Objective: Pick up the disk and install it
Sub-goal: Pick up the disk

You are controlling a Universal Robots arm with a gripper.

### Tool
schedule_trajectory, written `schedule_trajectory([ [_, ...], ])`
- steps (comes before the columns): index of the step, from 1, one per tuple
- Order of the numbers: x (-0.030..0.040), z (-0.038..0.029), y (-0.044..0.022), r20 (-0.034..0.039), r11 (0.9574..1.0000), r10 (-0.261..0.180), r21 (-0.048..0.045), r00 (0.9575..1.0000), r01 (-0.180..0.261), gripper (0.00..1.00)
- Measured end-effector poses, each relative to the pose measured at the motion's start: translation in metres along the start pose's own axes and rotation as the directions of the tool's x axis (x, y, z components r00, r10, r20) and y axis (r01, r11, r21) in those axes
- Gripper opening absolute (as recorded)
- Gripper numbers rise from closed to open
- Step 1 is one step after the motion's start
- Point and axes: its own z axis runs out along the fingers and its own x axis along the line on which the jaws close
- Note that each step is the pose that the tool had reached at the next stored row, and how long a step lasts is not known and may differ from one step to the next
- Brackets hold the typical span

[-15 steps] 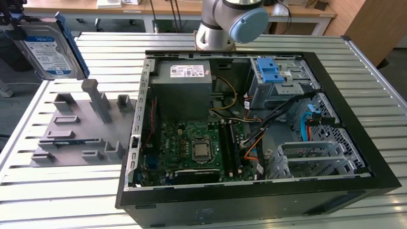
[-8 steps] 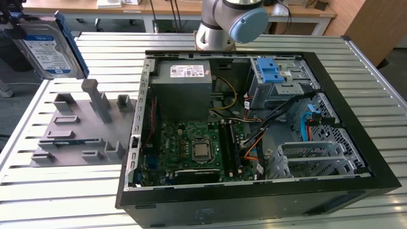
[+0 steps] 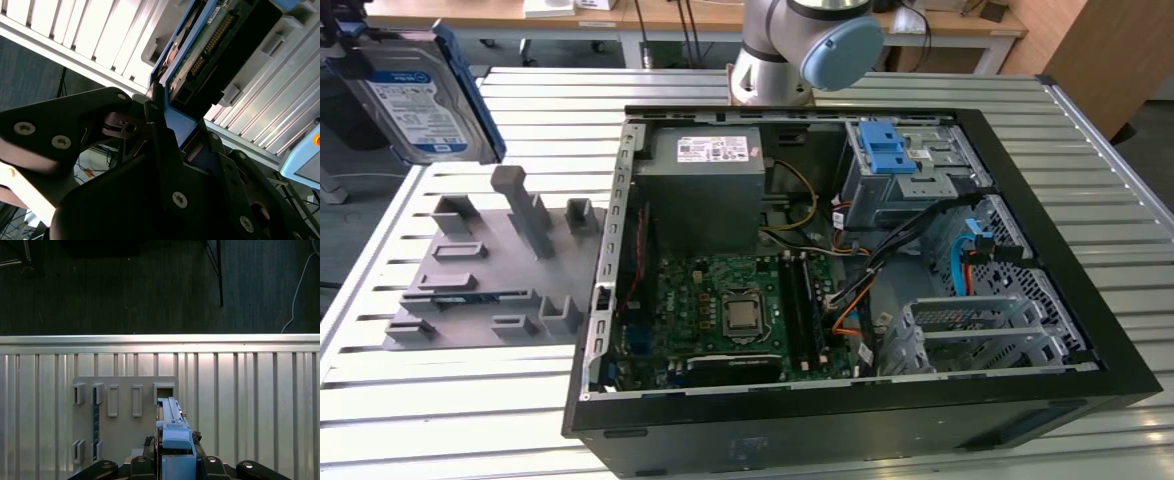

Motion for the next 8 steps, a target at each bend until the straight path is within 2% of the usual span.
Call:
schedule_trajectory([
  [8,-0.0001,-0.0034,0.0,-0.0006,1.0,0.0,0.0,1.0,0.0,0.36],
])
